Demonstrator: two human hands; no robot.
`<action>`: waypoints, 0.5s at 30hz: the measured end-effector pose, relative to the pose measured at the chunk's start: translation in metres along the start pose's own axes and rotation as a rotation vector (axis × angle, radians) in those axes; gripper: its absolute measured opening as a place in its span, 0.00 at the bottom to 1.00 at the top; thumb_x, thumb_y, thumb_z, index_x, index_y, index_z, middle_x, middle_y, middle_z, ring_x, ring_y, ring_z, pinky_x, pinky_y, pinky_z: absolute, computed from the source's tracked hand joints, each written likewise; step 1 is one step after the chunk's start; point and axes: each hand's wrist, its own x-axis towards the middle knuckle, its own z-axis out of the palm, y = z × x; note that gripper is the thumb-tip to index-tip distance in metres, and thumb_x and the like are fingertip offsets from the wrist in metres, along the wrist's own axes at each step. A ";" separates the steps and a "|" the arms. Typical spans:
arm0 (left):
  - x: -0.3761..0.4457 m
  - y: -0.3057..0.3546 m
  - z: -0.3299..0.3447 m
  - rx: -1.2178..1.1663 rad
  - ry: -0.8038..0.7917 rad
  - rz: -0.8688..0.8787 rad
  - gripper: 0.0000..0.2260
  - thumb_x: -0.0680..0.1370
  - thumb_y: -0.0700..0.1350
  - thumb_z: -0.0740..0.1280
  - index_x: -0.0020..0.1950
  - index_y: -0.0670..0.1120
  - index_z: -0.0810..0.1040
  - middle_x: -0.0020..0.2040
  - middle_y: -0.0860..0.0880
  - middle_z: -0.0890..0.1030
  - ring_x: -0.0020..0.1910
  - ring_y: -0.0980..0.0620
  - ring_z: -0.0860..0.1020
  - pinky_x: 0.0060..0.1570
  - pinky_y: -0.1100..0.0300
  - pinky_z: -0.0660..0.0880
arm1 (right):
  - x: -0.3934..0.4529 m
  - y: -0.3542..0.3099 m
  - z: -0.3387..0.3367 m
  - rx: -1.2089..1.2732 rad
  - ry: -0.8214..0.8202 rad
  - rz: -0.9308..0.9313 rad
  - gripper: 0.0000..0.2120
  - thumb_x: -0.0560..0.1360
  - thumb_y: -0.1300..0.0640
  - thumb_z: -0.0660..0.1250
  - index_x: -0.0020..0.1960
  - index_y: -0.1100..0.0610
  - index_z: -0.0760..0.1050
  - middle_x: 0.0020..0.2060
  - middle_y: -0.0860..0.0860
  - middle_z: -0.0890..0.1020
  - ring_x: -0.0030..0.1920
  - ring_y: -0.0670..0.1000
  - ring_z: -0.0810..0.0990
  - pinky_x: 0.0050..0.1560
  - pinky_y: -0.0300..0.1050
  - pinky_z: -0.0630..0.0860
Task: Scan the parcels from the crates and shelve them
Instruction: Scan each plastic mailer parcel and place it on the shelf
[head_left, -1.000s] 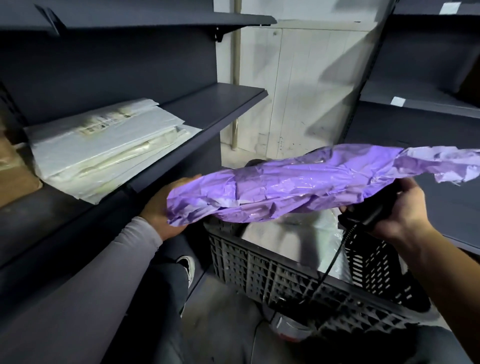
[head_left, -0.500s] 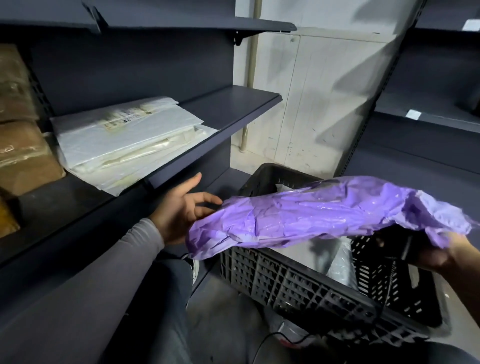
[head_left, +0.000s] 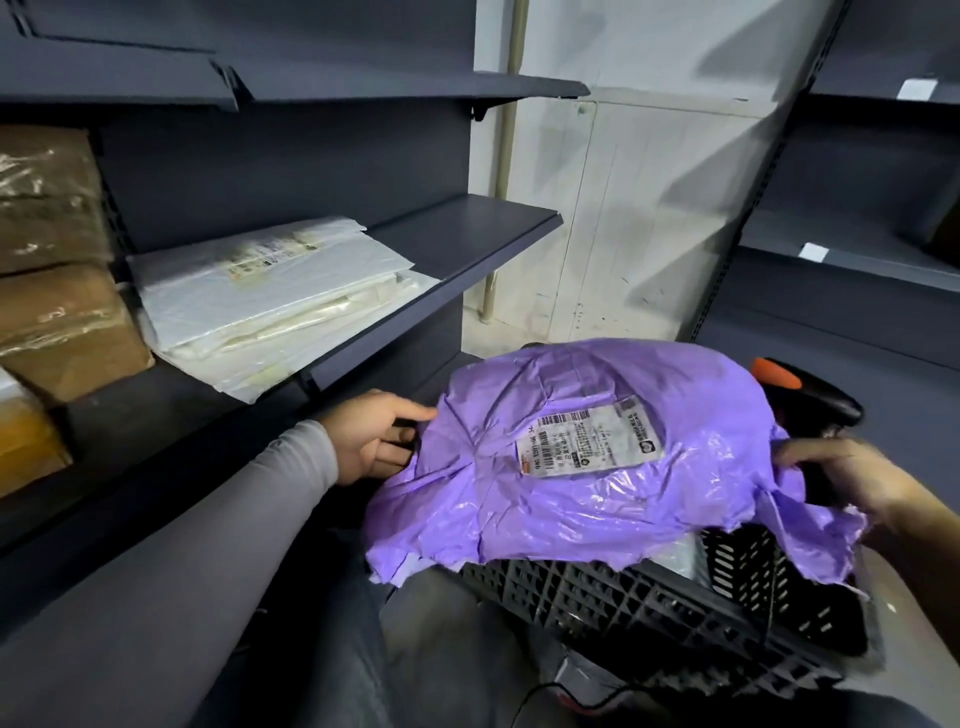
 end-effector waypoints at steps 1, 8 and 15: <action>-0.001 0.002 0.000 0.055 0.027 0.021 0.07 0.79 0.44 0.72 0.45 0.50 0.74 0.42 0.47 0.75 0.30 0.48 0.77 0.30 0.62 0.73 | -0.017 -0.012 0.018 -0.043 -0.056 0.062 0.30 0.53 0.64 0.77 0.55 0.69 0.81 0.46 0.67 0.85 0.41 0.62 0.85 0.50 0.61 0.83; -0.007 0.016 -0.002 0.333 -0.016 -0.071 0.07 0.80 0.51 0.69 0.56 0.50 0.77 0.50 0.46 0.85 0.38 0.49 0.79 0.39 0.58 0.72 | -0.028 -0.038 0.068 -0.108 0.101 -0.131 0.15 0.68 0.78 0.64 0.46 0.62 0.80 0.29 0.55 0.83 0.23 0.51 0.81 0.23 0.41 0.77; 0.003 0.008 0.011 -0.189 -0.038 -0.110 0.12 0.80 0.41 0.71 0.64 0.41 0.80 0.56 0.40 0.84 0.54 0.42 0.83 0.39 0.44 0.85 | -0.010 -0.033 0.082 -0.163 0.226 -0.254 0.20 0.67 0.81 0.65 0.43 0.57 0.79 0.25 0.46 0.82 0.23 0.47 0.80 0.23 0.40 0.76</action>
